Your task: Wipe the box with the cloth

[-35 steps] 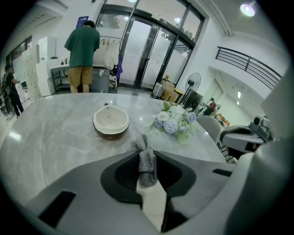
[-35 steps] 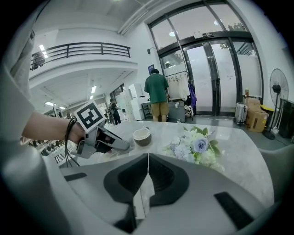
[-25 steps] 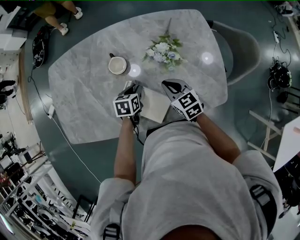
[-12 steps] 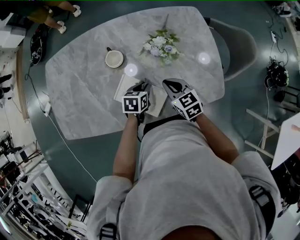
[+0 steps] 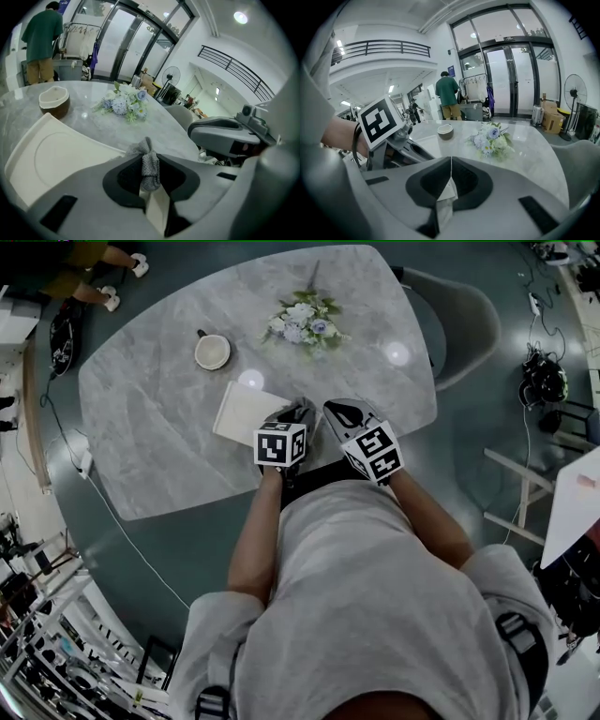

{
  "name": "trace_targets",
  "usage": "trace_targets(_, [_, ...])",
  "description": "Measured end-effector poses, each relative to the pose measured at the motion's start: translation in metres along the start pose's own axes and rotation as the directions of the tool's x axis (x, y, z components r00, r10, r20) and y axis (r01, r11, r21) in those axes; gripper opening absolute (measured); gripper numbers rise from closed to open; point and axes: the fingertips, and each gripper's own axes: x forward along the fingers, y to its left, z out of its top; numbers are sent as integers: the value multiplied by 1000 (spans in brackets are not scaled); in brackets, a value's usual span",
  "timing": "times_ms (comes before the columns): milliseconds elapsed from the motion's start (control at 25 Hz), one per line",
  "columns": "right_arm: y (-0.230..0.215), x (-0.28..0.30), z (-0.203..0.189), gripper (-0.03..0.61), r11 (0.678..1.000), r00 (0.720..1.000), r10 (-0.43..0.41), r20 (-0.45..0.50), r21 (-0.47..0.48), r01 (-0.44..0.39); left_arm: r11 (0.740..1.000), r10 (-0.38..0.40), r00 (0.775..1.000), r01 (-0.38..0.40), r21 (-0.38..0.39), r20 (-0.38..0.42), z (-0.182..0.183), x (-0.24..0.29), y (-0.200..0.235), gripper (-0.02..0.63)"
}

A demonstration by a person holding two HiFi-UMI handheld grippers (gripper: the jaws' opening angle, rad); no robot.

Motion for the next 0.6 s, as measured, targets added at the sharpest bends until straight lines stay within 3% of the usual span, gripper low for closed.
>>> trace_targets(360, [3, -14, -5, 26, 1000, 1000, -20, 15, -6, 20, 999, -43, 999, 44, 31, -29, -6, 6, -17, 92])
trace_targets(480, [11, -17, -3, 28, 1000, 999, -28, 34, 4, 28, 1000, -19, 996, 21, -24, 83, 7, -11, -9, 94])
trace_targets(600, [20, -19, 4, 27, 999, 996, -41, 76, 17, 40, 998, 34, 968, -20, -58, 249, 23, -41, -2, 94])
